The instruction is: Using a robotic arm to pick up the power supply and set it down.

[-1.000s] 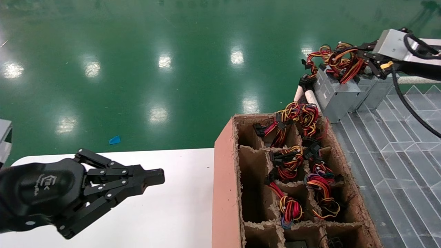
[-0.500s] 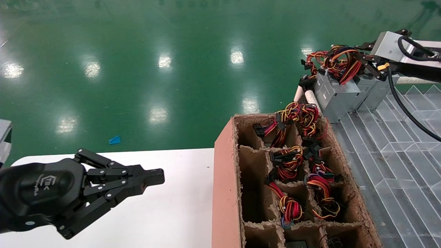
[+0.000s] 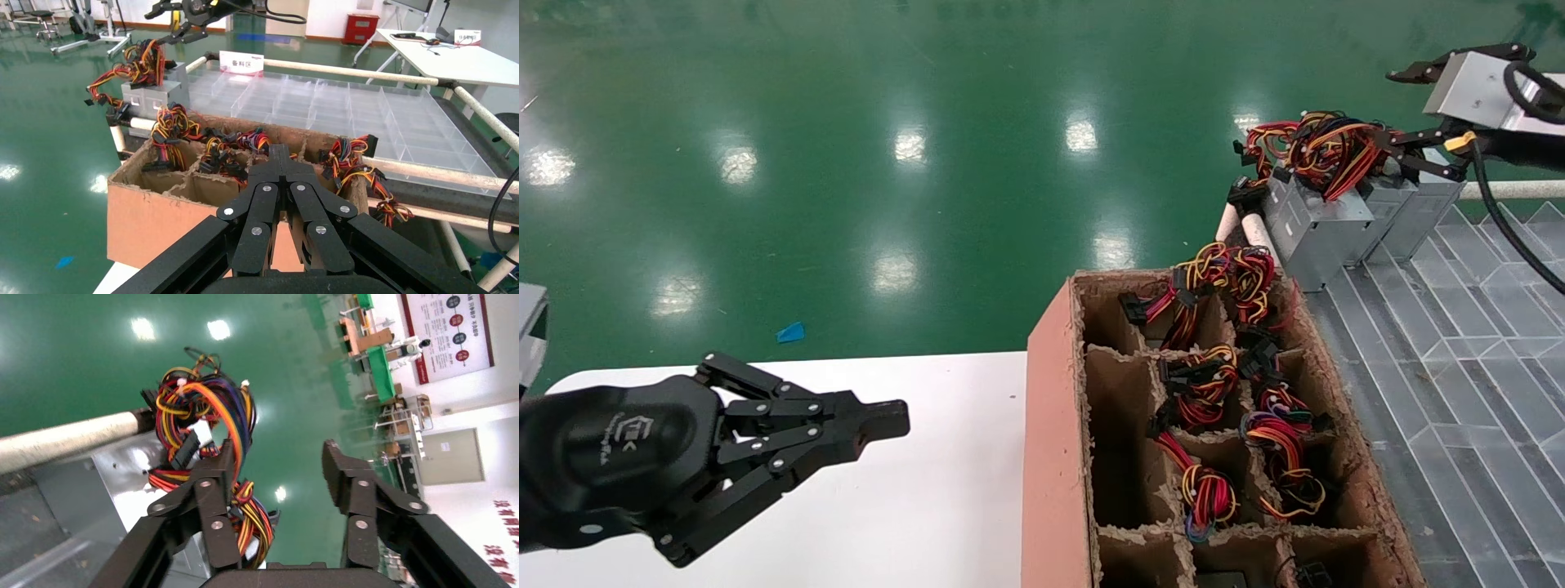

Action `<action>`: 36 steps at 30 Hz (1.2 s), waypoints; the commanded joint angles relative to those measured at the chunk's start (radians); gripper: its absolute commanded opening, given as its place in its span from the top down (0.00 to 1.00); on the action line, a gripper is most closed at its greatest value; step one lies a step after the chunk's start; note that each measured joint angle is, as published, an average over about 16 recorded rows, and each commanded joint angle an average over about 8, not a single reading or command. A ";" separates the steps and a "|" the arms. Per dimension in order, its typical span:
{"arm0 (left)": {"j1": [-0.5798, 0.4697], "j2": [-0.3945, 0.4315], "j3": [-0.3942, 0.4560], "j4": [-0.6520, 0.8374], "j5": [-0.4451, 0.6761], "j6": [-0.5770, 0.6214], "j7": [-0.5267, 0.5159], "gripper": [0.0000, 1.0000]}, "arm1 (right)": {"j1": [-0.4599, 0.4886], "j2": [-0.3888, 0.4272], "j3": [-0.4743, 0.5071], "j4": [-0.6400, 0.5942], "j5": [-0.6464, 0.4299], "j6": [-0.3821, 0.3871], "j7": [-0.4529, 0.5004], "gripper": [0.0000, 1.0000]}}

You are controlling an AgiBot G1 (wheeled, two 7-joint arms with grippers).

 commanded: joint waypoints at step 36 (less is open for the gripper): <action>0.000 0.000 0.000 0.000 0.000 0.000 0.000 1.00 | -0.130 0.084 0.059 0.253 0.105 -0.169 0.202 0.00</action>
